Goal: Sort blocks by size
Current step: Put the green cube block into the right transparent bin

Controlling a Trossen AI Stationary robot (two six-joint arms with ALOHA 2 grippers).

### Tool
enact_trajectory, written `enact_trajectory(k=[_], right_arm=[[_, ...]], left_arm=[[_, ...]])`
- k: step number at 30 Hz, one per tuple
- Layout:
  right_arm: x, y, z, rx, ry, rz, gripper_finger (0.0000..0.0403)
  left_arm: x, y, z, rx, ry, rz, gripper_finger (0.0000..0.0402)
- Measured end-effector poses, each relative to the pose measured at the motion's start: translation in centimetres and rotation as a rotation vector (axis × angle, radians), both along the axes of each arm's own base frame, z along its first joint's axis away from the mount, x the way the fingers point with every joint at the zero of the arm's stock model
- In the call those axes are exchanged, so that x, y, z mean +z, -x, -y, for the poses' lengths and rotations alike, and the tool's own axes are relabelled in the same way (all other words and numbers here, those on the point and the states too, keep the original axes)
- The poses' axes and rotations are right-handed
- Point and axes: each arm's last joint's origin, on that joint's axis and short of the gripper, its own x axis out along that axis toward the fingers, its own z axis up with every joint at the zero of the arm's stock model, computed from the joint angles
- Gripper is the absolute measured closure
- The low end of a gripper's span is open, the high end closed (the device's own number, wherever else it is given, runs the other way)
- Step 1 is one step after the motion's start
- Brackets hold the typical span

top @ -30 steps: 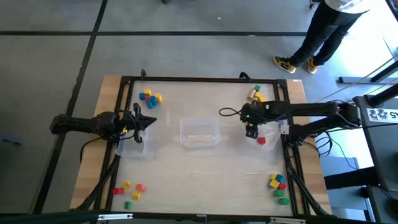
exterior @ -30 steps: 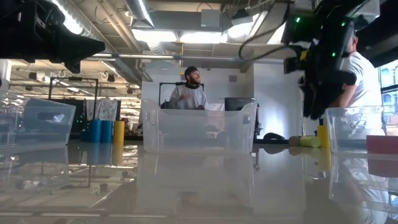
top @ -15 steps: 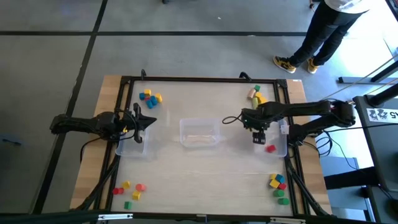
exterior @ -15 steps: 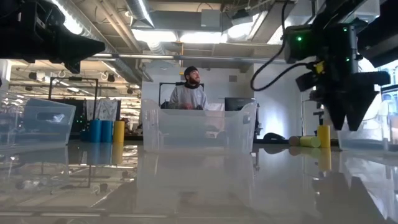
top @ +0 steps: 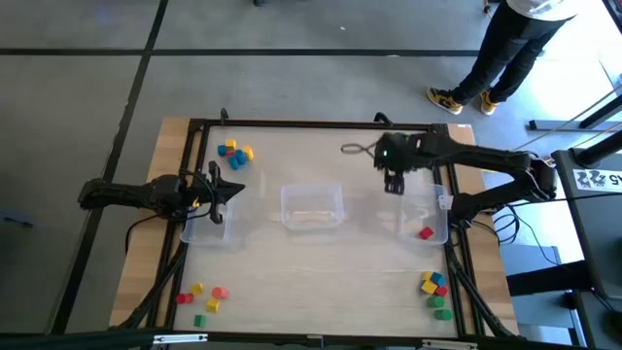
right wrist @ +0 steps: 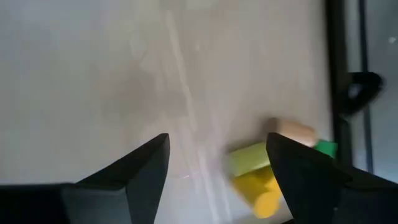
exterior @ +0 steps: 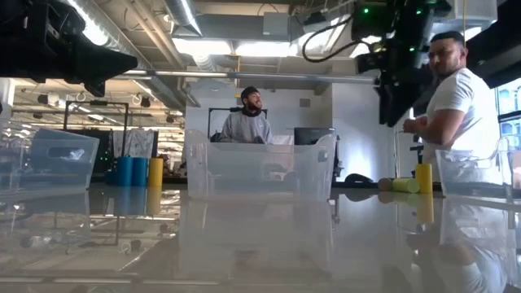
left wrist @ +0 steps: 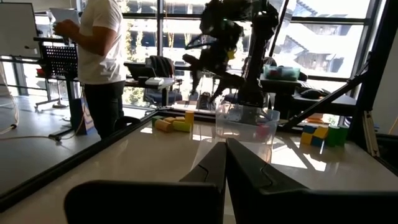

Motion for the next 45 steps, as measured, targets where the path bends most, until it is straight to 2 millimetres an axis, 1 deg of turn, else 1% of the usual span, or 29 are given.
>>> enact_trajectory(k=[4, 10, 14, 18, 23, 27, 31, 38, 45], right_arm=[[0.1, 1.0, 3.1, -0.068, 0.032, 0.015, 0.0129], [-0.6, 2.6, 7.7, -0.15, 0.047, 0.038, 0.013], [-1.9, 3.3, 10.7, -0.182, 0.028, 0.052, 0.013], [-3.9, 3.9, 13.5, -0.222, 0.018, 0.014, 0.013], [-6.3, 4.9, 16.0, -0.285, -0.003, -0.029, 0.013], [-7.8, 5.8, 17.4, -0.312, -0.021, -0.054, 0.013], [-8.5, 6.7, 18.3, -0.335, -0.034, -0.071, 0.013], [-8.6, 7.5, 18.7, -0.335, -0.043, -0.071, 0.013], [-8.6, 7.3, 18.6, -0.306, -0.08, -0.026, 0.013]], left_arm=[[0.0, 0.0, 0.0, 0.0, 0.0, 0.0, 0.0396], [0.0, 0.0, 0.0, 0.0, 0.0, 0.0, 0.0396], [0.0, 0.0, 0.0, 0.0, 0.0, -0.003, 0.0396], [0.0, 0.0, 0.0, 0.0, 0.0, -0.003, 0.0396], [0.0, 0.0, 0.0, 0.0, 0.0, -0.003, 0.0396], [0.0, 0.0, 0.0, 0.0, 0.0, -0.004, 0.0396], [0.0, 0.0, 0.0, 0.0, 0.0, -0.003, 0.0396], [0.0, 0.0, 0.0, 0.0, 0.0, -0.004, 0.0396], [-0.1, 0.0, 0.0, 0.0, -0.001, -0.011, 0.0396]])
